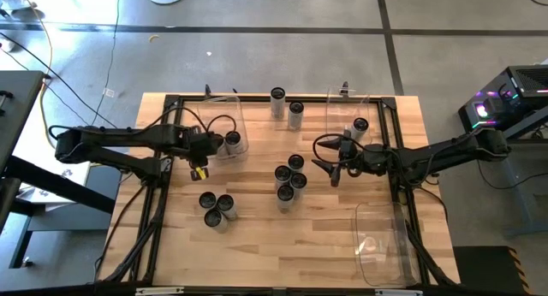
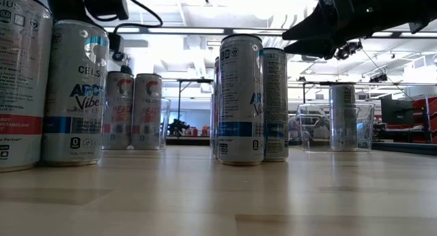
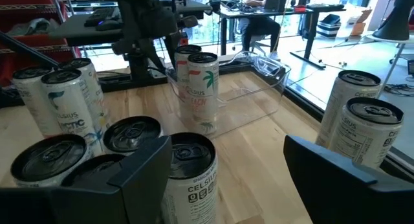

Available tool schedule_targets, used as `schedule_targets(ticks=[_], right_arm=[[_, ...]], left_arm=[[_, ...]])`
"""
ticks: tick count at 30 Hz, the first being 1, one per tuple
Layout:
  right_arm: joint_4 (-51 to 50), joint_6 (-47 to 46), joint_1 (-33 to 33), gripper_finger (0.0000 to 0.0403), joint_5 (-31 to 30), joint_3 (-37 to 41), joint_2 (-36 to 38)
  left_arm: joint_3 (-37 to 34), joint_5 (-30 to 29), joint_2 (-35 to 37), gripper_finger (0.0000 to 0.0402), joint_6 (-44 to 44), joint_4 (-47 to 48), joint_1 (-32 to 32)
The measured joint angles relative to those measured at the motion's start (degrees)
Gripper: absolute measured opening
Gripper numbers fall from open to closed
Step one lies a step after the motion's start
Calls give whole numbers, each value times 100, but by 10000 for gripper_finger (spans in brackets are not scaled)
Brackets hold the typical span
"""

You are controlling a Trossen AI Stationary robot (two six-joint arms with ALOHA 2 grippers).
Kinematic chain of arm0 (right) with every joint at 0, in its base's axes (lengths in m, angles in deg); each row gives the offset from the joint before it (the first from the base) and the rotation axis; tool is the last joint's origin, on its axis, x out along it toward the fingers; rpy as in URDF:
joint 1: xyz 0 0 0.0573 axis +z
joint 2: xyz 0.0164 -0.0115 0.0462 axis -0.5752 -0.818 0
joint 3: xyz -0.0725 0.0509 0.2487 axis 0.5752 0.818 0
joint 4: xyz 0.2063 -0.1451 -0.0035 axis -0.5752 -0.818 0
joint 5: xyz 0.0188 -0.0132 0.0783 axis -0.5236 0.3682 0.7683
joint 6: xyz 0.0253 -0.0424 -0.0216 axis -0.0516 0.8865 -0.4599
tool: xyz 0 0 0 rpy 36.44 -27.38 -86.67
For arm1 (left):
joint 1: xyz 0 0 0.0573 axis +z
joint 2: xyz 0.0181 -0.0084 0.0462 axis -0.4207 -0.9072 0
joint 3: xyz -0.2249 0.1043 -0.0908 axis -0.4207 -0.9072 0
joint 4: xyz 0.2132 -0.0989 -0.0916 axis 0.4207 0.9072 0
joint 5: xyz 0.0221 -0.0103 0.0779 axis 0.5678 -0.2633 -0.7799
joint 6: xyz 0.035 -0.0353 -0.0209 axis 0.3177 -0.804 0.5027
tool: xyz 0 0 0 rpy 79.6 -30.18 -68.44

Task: Sort soda cans
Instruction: Adjust the top left transparent bin on the table

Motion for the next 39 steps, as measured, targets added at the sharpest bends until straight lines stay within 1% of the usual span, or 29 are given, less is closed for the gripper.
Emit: schedule_targets(ticks=[6, 12, 17, 21, 25, 34, 39], right_arm=[[-2, -13, 0, 293, 0, 0, 0], [-2, -13, 0, 293, -1, 0, 0], [-4, -13, 0, 293, 0, 0, 0], [-4, 25, 0, 293, -2, 0, 0], [-4, 26, 0, 293, -2, 0, 0], [-4, 28, 0, 293, -2, 0, 0], [-4, 46, 0, 293, -3, 0, 1]], left_arm=[[-16, -90, -11, 104, 268, -121, 4], [-25, -3, -37, 66, 968, -320, 9], [-25, 67, -37, 31, 1290, -368, 9], [-25, 88, -39, 13, 1779, -407, 9], [-25, 80, -39, 6, 2260, -432, 9], [-29, 76, -39, 6, 2358, -479, 11], [-38, 147, -48, 5, 2791, -671, 11]])
